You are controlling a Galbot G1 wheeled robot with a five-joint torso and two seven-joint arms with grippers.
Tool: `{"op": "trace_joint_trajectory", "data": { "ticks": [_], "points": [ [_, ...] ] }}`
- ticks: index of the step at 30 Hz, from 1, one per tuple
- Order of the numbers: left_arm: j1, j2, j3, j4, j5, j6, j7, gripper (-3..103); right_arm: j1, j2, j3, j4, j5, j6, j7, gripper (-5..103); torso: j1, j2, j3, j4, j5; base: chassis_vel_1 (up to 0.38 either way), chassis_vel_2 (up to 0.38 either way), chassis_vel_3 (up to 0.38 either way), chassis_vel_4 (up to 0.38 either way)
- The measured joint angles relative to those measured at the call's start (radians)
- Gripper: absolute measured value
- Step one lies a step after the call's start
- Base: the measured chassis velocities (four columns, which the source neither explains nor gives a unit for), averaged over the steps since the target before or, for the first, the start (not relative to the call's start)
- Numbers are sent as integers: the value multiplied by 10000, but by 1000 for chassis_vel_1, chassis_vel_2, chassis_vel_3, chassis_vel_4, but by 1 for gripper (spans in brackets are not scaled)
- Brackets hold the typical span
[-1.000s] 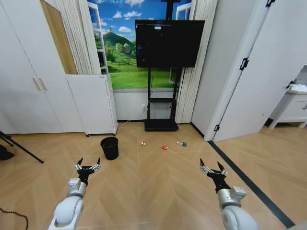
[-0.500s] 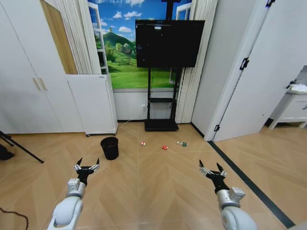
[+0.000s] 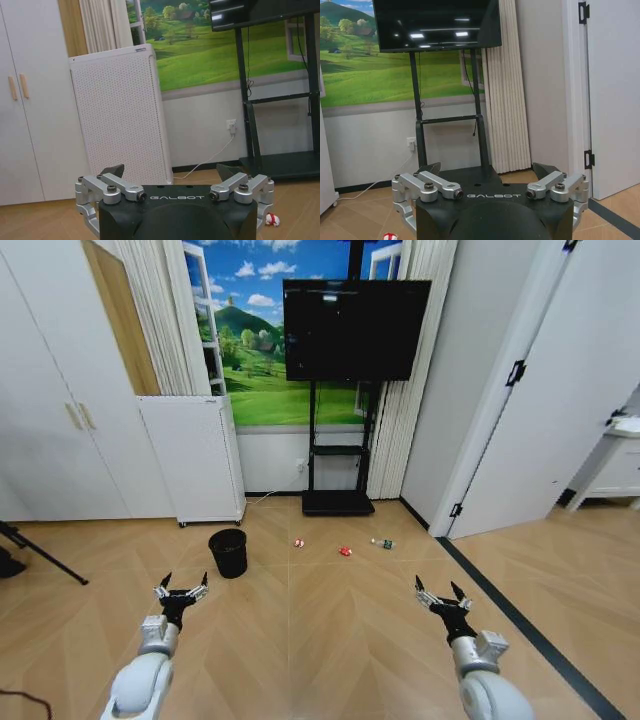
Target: Pick up the trash bin and place the garbage on the floor into it.
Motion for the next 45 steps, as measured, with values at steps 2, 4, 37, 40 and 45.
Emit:
{"op": "trace_joint_trajectory", "data": {
  "ticks": [2,4,37,40,45],
  "points": [
    [-14,0,-2,9,-6,-1,0,100,-5,0,6,11,10,5,-14,100,0,1,0,-2,-6,-241,219,245,-243],
    [-12,-1,-2,11,-7,-1,0,100,-6,-1,9,11,12,6,-19,100,0,0,1,-1,-4,-255,268,255,-245],
    [93,-59,-121,-61,-45,-41,-17,100,-34,-12,11,54,162,76,-285,100,2,0,1,-3,3,-344,343,338,-344],
    [94,-56,-112,-61,-45,-44,-12,100,-37,-7,11,56,164,82,-294,100,1,0,0,-3,-12,-352,358,359,-362],
    [98,-48,-114,-49,-45,-51,-12,100,-37,-1,-26,15,189,270,-267,100,0,1,-1,1,-2,-357,347,361,-357]
  ]
}}
